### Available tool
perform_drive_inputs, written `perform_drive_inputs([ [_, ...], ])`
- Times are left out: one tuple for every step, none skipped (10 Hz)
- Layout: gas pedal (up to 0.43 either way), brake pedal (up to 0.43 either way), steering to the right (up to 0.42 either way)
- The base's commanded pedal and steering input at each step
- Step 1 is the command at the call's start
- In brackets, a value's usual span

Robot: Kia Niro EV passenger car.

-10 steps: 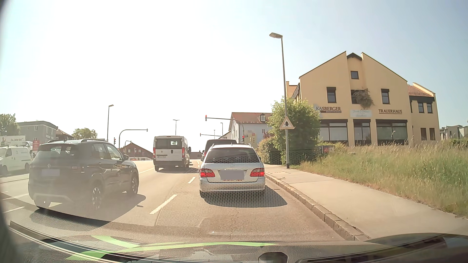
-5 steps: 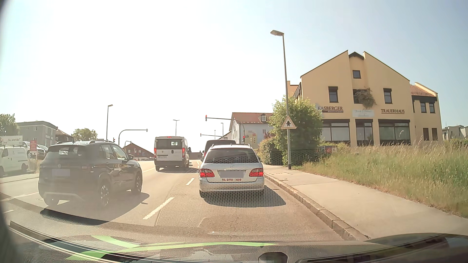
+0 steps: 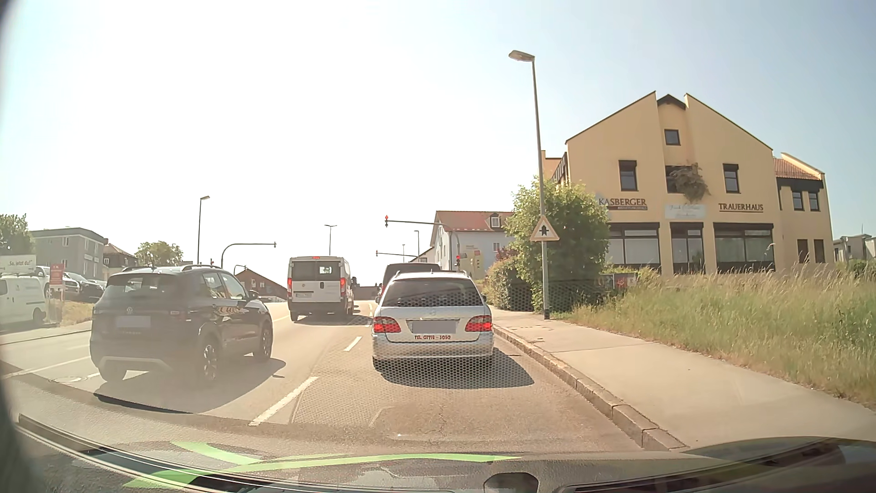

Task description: Follow the waypoints while adhering to traffic rules and regulations

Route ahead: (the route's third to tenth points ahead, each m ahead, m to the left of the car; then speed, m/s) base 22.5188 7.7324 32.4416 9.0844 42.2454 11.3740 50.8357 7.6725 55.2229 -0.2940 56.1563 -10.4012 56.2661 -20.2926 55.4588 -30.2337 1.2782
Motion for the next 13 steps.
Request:
perform_drive_inputs([
  [0.22,0.0,-0.025],
  [0.22,0.0,-0.025],
  [0.22,0.0,-0.025],
  [0.22,0.0,-0.026],
  [0.22,0.0,-0.028],
  [0.22,0.0,-0.03],
  [0.197,0.0,-0.03],
  [0.169,0.0,-0.031],
  [0.13,0.0,-0.031],
  [0.087,0.0,-0.032],
  [0.039,0.0,-0.033],
  [0.02,0.0,-0.033],
  [0.0,0.0,-0.033],
])
